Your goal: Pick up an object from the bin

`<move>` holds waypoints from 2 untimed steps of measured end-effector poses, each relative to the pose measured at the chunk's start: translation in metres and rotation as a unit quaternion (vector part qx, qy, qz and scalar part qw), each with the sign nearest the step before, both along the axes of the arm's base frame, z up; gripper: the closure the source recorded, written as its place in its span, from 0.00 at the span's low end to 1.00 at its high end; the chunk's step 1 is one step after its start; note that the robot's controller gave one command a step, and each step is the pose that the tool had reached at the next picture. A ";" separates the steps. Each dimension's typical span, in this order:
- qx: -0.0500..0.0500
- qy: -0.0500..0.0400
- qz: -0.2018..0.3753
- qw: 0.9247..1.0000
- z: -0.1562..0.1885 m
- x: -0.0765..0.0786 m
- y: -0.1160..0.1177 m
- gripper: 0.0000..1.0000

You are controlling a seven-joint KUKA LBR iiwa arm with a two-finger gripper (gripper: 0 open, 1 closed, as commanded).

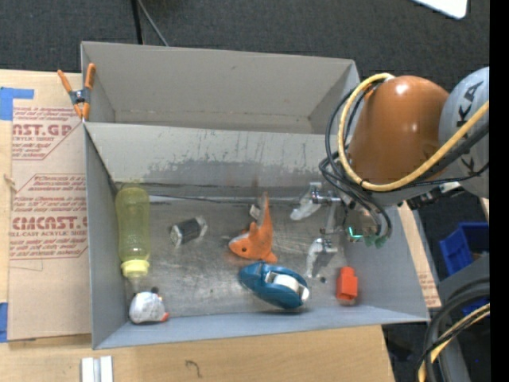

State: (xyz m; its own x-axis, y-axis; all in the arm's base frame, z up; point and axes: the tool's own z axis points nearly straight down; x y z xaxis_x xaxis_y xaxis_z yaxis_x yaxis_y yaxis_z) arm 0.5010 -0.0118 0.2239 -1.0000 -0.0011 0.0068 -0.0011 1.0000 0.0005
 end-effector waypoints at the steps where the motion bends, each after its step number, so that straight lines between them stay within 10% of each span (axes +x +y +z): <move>1: 0.000 -0.004 0.000 1.000 0.004 0.002 0.000 0.00; 2: -0.001 -0.008 0.013 1.000 -0.037 0.003 0.007 0.00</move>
Offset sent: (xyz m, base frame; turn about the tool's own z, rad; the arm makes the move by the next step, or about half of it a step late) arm 0.0009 0.0297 -0.1539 -0.0996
